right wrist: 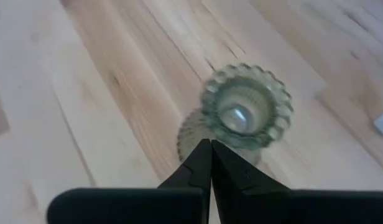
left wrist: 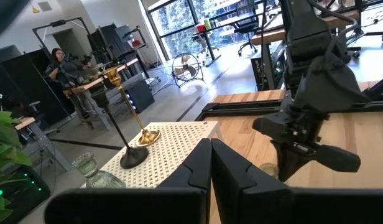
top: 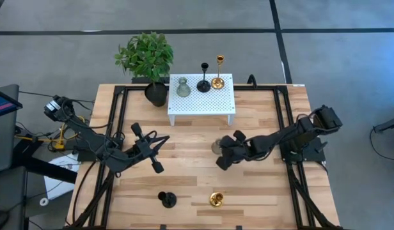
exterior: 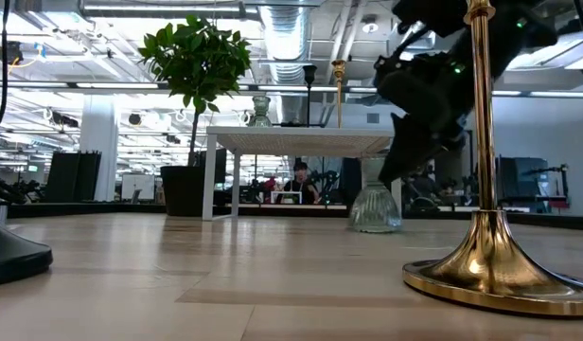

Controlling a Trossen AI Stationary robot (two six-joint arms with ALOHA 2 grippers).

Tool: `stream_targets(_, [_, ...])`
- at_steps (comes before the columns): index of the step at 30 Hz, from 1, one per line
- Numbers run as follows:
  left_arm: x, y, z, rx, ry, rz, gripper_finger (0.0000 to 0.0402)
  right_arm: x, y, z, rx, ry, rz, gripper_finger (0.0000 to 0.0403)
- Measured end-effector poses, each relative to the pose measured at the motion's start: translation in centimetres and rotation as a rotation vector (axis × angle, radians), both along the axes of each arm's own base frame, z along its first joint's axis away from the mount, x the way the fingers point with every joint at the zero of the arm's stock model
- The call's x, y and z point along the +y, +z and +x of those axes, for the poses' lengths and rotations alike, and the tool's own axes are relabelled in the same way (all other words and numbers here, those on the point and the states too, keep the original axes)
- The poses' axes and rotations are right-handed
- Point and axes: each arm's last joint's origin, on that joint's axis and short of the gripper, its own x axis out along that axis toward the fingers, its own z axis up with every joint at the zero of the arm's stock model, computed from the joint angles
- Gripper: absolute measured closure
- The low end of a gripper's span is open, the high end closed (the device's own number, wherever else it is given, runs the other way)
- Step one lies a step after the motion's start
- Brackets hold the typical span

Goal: Pick & Place candle stick holders
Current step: Put the green glass candle holder on the shelf aligned with the other green glass candle holder

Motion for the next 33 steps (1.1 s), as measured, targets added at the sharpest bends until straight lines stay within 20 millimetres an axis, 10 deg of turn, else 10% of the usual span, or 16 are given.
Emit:
stream_targets(12, [0.1, -2.2, 0.5, 0.005, -0.071, -0.051, 0.0397, 0.8, 1.8, -0.4, -0.026, 0.087, 0.097, 0.0403])
stream_targets(23, [3.6, -11.1, 2.5, 0.157, -0.277, -0.255, 0.0395, 1.2, 11.8, -4.8, -0.21, 0.108, 0.017, 0.0403])
stream_targets(33, [8.2, -14.3, 7.7, -0.026, -0.465, -0.34, 0.0394, 0.1, 17.5, -8.5, -0.423, 0.083, -0.109, 0.0403])
